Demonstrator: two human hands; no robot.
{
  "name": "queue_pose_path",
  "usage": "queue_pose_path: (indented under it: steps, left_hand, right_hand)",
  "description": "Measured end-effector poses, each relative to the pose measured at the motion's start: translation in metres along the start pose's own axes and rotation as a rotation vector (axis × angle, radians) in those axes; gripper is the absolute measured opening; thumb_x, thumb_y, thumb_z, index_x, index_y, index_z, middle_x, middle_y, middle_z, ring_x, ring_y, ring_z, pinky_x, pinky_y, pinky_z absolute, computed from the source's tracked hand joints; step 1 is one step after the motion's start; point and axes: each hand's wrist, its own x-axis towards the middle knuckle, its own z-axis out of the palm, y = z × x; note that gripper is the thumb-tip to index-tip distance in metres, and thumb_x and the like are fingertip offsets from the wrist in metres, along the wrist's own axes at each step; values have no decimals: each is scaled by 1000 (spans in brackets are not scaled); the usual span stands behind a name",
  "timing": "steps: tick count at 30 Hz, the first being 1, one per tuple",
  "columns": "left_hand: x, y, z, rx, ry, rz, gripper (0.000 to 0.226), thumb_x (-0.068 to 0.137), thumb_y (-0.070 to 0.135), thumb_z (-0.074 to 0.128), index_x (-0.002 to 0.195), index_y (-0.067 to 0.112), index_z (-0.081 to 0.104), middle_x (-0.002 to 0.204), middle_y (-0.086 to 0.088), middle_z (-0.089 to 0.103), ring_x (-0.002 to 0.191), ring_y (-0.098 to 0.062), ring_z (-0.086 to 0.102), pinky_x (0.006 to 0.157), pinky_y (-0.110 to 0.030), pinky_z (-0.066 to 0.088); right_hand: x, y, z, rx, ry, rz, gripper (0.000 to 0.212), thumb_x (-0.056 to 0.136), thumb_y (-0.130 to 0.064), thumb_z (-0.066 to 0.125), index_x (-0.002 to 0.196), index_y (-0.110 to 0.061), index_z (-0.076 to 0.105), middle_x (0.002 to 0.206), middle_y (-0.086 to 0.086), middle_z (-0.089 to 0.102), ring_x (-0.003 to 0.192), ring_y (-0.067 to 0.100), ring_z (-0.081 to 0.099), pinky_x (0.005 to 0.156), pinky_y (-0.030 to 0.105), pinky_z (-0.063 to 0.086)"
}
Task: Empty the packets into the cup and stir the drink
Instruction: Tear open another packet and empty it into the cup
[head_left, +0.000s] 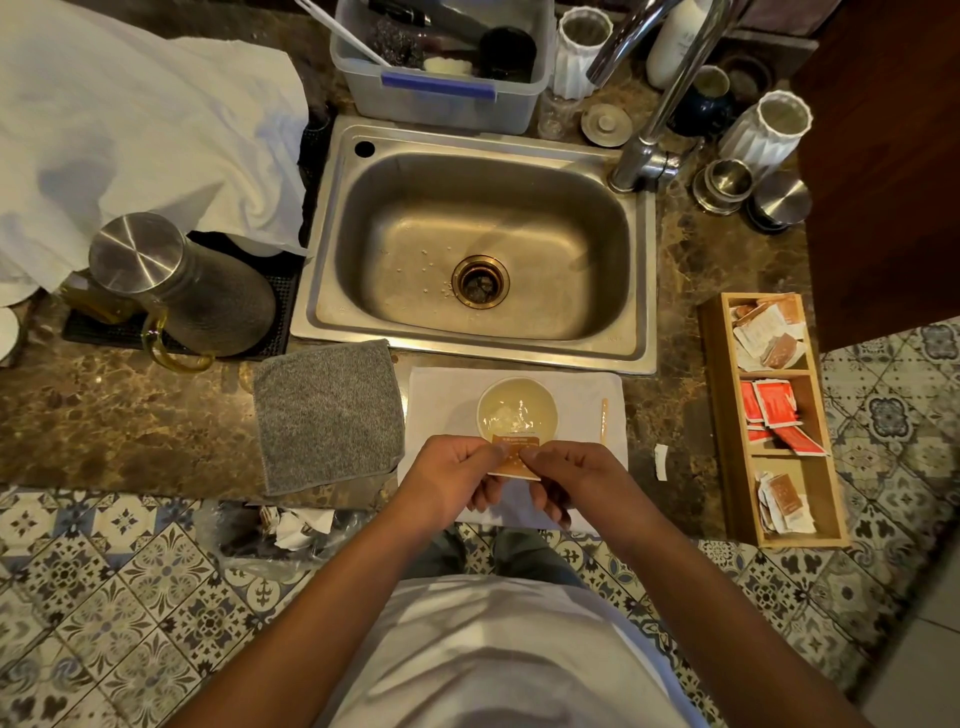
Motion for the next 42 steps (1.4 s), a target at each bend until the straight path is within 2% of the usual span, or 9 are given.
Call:
queue_pose_path:
  steps: [4,30,39,42]
  left_hand:
    - [0,0,-1,-16,3,-2,45,100,21,60,57,10,65,52,-10,60,43,-18,49,47,-24,42]
    - [-7,10,-1,-22,-6,-17,45,101,23,58,60,9,67,54,-10,63,43,-17,50,49,-25,42]
    - [-7,13,-2,-43,-23,-37,48,101,26,57,57,11,70,57,-17,61,44,-20,48,48,-24,42]
    - [-5,12,-1,-50,-11,-54,49,101,26,58,56,12,71,53,-13,61,40,-16,46,46,-24,39]
  right_hand:
    - [1,1,0,17,2,6,38,104,-25,56,74,-5,70,62,16,63,51,24,53,50,29,45]
    - [1,-3,-1,-4,-5,-1,44,104,-29,55,69,-7,69,60,14,62,47,22,53,50,27,46]
    - [4,-2,-1,8,7,-6,42,104,-26,56,75,1,69,61,18,61,47,23,51,49,26,44]
    - [4,-2,-1,7,3,-16,43,104,-26,55,76,3,69,60,17,61,48,23,51,50,26,45]
